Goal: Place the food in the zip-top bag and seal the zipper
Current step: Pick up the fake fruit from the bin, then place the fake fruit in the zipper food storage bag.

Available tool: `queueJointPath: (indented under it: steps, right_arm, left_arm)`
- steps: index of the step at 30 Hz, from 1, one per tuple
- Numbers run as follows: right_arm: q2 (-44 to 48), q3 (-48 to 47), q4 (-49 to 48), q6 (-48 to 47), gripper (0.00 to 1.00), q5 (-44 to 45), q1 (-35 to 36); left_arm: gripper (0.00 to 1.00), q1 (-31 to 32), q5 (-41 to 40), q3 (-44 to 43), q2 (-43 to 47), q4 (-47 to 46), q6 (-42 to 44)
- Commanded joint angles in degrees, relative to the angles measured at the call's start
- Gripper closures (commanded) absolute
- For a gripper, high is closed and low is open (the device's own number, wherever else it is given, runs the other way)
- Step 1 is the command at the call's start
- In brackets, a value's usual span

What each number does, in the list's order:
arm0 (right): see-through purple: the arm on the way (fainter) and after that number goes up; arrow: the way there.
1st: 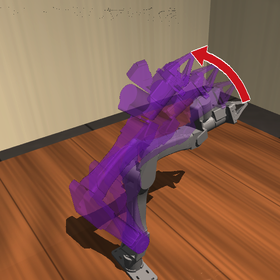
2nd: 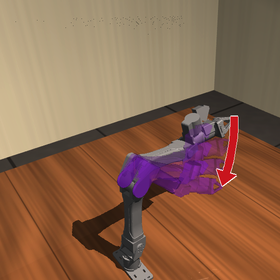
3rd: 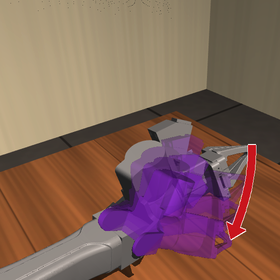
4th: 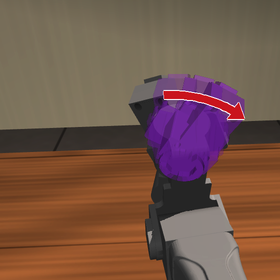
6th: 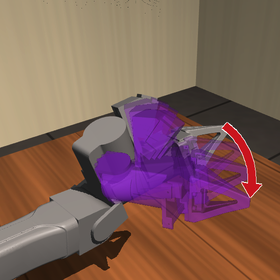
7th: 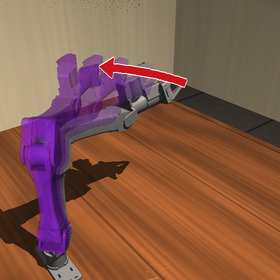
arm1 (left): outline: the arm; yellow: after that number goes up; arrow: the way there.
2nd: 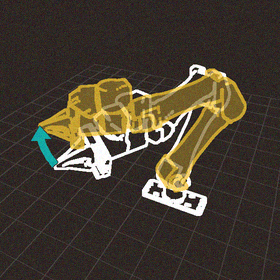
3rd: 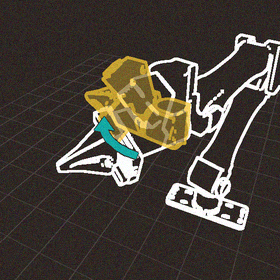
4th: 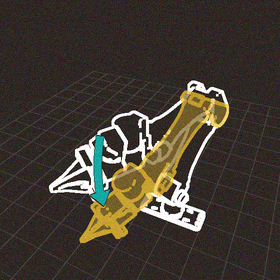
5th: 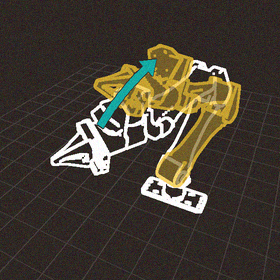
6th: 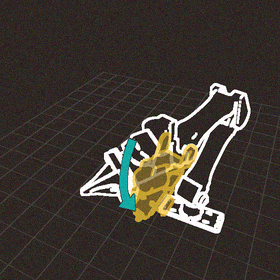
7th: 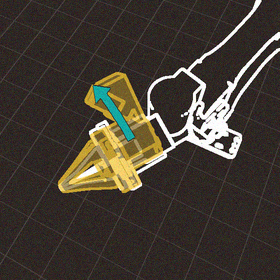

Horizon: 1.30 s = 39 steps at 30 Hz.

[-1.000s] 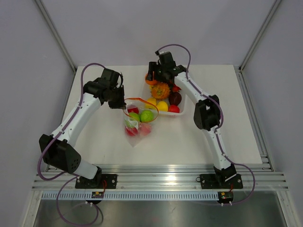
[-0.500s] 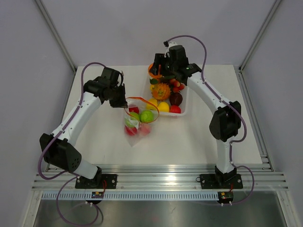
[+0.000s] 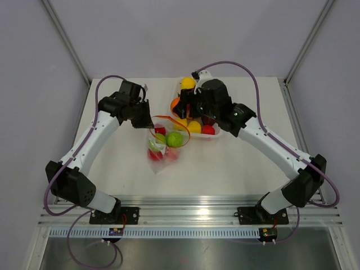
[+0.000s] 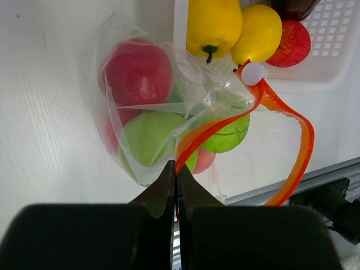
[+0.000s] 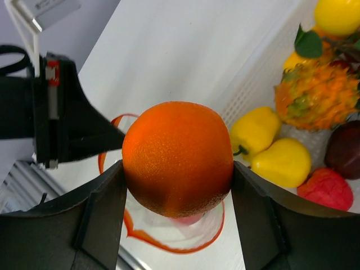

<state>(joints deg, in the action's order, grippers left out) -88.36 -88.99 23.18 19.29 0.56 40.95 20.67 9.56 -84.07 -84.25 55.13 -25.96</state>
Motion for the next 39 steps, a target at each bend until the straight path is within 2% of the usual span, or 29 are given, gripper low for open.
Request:
queueJointPath:
  steps: [1, 13, 15, 16, 17, 21, 26, 27, 29, 30, 31, 33, 34, 35, 36, 37, 38, 39]
  right_arm:
    - [5.5, 4.6, -0.9, 4.4, 0.47, 0.9, 1.4]
    - [-1.4, 4.2, 2.8, 5.3, 0.45, 5.8, 9.3]
    - [-2.8, 4.2, 3.0, 5.4, 0.35, 5.1, 9.5]
    - [-3.3, 3.7, 3.3, 5.1, 0.25, 4.8, 9.8]
    - [-4.4, 3.2, 4.2, 5.0, 0.10, 4.7, 10.1]
    - [-4.7, 0.4, 7.3, 3.6, 0.00, 6.4, 11.0]
    - [2.7, 2.4, 6.0, 3.7, 0.00, 9.5, 11.0]
    - [4.1, 3.2, 5.6, 4.1, 0.02, 10.6, 11.1]
    - [7.1, 5.8, 4.6, 4.1, 0.11, 11.7, 11.0]
    - [7.8, 6.5, 4.9, 4.1, 0.16, 13.1, 11.0]
    - [7.9, 7.3, 5.9, 4.2, 0.29, 14.0, 10.9]
    - [7.2, 7.7, 7.1, 4.8, 0.42, 16.0, 10.5]
    - [6.6, 7.4, 8.4, 4.9, 0.48, 16.5, 10.3]
    - [5.3, 7.3, 8.6, 4.7, 0.49, 16.2, 10.0]
    - [4.6, 6.9, 8.7, 3.8, 0.45, 14.9, 9.2]
    - [2.7, 6.3, 9.1, 3.4, 0.29, 14.0, 8.8]
    - [1.4, 5.4, 9.7, 2.8, 0.18, 13.2, 8.3]
    - [0.1, 3.3, 10.4, 1.5, 0.12, 12.1, 7.8]
  left_arm:
    - [1.00, -0.3, 2.3, 0.1, 2.7, -2.1, -0.3]
    - [1.00, -0.4, 2.6, 2.2, 5.2, -2.2, -0.5]
    - [1.00, -0.4, 2.7, 2.3, 5.4, -2.3, -0.5]
    - [1.00, -0.3, 2.8, 2.4, 5.5, -2.4, -0.5]
    - [1.00, -0.4, 2.9, 2.5, 5.5, -2.4, -0.5]
    - [1.00, -0.3, 3.1, 2.9, 5.6, -2.6, -0.7]
    - [1.00, -0.4, 3.1, 2.9, 5.8, -2.8, -0.9]
    - [1.00, -0.3, 3.3, 2.8, 5.7, -2.9, -0.9]
    - [1.00, -0.4, 3.6, 2.6, 5.6, -2.9, -0.9]
    - [1.00, -0.4, 3.8, 2.4, 5.6, -2.9, -0.7]
    - [1.00, -0.4, 4.0, 2.3, 5.5, -3.0, -0.5]
    - [1.00, -0.4, 4.2, 2.2, 5.6, -3.4, 0.6]
    - [1.00, -0.4, 4.6, 2.2, 5.6, -3.6, 1.1]
    - [1.00, -0.4, 5.2, 2.2, 5.6, -3.9, 2.0]
    - [1.00, -0.4, 5.6, 2.2, 5.5, -4.1, 2.4]
    - [1.00, -0.4, 5.9, 2.2, 5.6, -4.2, 2.9]
    - [1.00, -0.4, 6.1, 2.0, 5.5, -4.2, 3.2]
    - [1.00, -0.3, 6.4, 1.8, 5.4, -4.1, 3.4]
